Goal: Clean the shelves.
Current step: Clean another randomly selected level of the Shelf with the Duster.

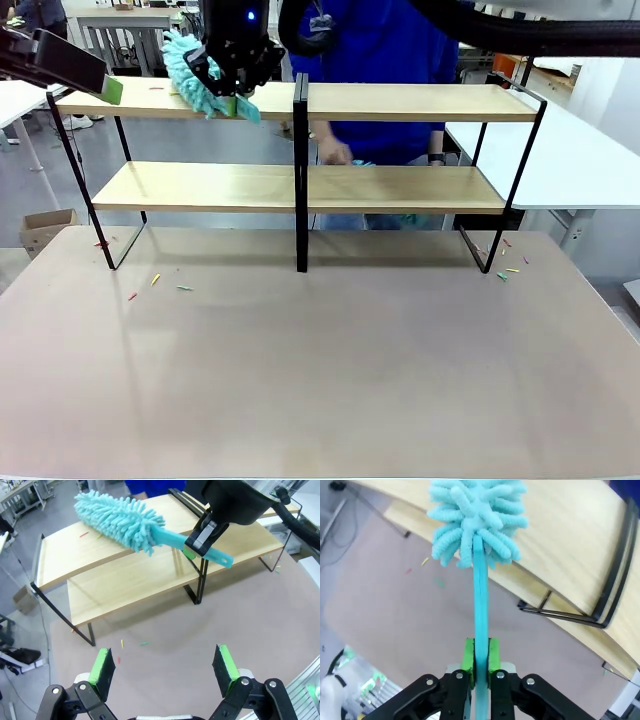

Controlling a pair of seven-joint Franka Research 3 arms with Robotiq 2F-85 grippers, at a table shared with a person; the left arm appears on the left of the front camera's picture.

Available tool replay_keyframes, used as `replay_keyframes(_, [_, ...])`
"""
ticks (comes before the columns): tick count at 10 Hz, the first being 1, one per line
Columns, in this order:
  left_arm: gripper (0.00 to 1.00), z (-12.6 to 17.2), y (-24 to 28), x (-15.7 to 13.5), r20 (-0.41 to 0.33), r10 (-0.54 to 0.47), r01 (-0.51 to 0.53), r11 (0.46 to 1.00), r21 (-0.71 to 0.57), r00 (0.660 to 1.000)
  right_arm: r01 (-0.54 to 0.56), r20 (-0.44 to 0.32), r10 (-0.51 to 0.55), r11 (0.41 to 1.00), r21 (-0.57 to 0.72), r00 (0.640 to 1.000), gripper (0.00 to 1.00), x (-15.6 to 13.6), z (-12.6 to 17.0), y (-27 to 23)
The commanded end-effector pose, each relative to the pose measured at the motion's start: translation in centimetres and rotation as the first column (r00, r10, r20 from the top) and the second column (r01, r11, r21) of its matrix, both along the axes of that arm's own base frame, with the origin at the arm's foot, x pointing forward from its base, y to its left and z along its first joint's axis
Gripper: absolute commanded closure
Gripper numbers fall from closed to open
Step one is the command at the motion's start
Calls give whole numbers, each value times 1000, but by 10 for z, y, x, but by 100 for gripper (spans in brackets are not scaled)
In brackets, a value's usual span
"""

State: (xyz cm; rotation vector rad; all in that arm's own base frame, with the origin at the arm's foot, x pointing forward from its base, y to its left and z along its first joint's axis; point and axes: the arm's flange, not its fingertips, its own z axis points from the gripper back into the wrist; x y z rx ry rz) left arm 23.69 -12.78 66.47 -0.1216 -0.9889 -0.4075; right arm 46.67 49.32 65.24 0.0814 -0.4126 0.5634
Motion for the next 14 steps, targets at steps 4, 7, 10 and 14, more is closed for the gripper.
replay_keyframes(4, [0, 1, 0, 0, 4, 11, -11, 1000, -1, 1000, -398, -178, 394, 917, 13, 902, 87, 6, 30, -36])
replay_keyframes(7, [0, 1, 0, 0, 4, 11, -11, 1000, -1, 1000, -670, -288, 674, 731, 129, 680, 87, -21, 58, -100])
replay_keyframes(10, [0, 1, 0, 0, 4, 11, -11, 1000, -1, 1000, -642, -267, 682, 731, 232, 681, 87, -23, 53, -137])
replay_keyframes(14, [0, 1, 0, 0, 4, 11, -11, 1000, -1, 1000, -603, -252, 660, 750, 272, 707, 87, -60, 42, -192])
